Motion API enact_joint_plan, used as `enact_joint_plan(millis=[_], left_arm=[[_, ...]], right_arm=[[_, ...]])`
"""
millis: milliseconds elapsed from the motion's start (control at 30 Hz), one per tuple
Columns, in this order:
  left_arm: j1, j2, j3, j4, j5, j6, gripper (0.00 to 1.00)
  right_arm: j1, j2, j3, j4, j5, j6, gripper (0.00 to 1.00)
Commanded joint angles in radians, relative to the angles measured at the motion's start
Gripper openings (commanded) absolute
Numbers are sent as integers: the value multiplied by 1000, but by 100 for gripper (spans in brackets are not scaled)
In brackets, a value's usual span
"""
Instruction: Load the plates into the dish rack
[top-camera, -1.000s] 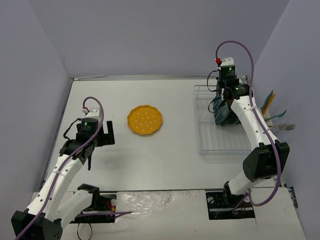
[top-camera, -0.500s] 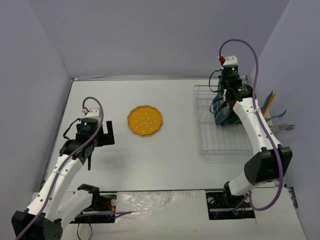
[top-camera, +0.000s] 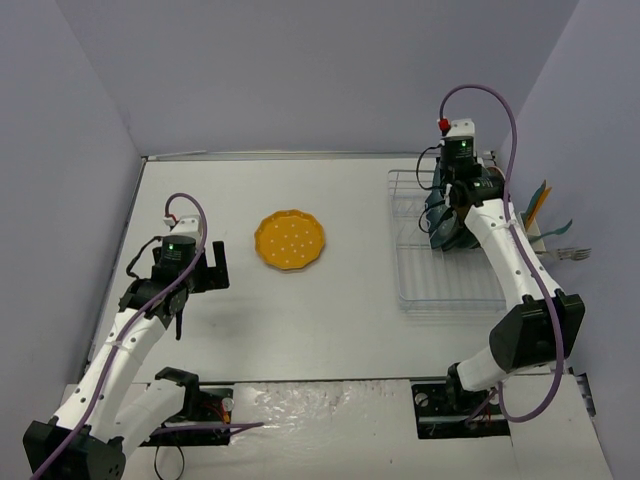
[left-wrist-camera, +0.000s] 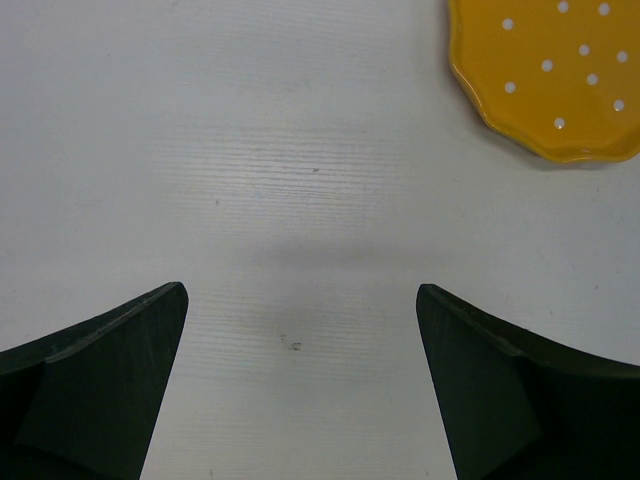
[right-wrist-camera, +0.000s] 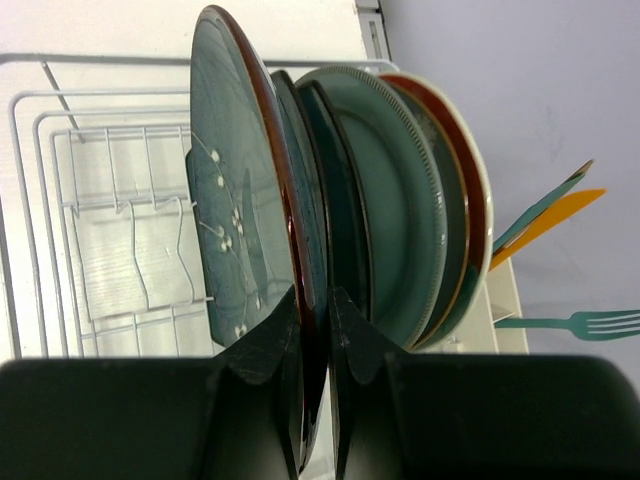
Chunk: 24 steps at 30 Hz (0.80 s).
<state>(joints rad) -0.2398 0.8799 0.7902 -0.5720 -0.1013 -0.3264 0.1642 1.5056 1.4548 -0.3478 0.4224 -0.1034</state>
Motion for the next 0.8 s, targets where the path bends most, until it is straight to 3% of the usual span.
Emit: enact_joint_plan(millis=[0,600,633,767], left_arm=[[8,-4,47,37,3,6,97],[8,4,47,38,13,3,97],[8,6,46,40,15,1,97],[8,14,44,41,32,-6,97]], right_arm=[[-2,-14,-3,185,44,42,0],[3,2,-220,333,-31,149,0],[2,2,-228,337,-33,156,4],[1,-16,-250,337,-39,168,39]])
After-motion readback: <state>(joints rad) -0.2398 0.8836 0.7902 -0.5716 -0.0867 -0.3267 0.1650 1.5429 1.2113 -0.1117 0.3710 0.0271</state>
